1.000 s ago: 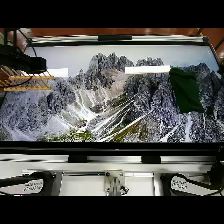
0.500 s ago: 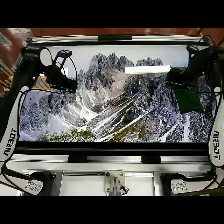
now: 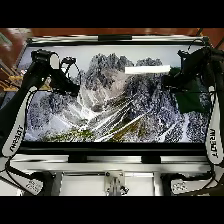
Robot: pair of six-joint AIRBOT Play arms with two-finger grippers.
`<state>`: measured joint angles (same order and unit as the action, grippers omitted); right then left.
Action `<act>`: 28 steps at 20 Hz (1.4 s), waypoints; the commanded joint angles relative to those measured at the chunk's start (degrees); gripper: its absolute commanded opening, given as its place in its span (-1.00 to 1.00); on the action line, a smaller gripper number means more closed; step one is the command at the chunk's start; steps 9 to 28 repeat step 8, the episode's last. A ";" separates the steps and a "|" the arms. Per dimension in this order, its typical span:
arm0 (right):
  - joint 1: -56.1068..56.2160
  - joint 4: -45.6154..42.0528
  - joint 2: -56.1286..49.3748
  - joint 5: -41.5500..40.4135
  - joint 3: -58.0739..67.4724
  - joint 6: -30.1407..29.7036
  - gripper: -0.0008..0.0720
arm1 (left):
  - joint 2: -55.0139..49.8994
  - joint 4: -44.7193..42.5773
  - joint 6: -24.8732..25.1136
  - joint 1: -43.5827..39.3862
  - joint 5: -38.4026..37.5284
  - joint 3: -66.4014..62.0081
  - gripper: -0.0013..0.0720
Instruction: Fold the shirts.
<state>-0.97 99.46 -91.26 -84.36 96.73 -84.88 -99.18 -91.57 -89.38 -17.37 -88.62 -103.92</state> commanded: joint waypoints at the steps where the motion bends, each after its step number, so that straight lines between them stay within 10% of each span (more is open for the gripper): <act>1: 0.09 0.11 -0.04 -0.13 0.04 -0.07 0.52 | -1.36 -0.09 -0.04 -0.04 -0.15 0.00 0.72; 28: 0.09 0.11 -0.04 -0.13 0.04 -0.07 0.52 | -2.64 0.09 -0.07 -0.09 -1.62 0.00 0.72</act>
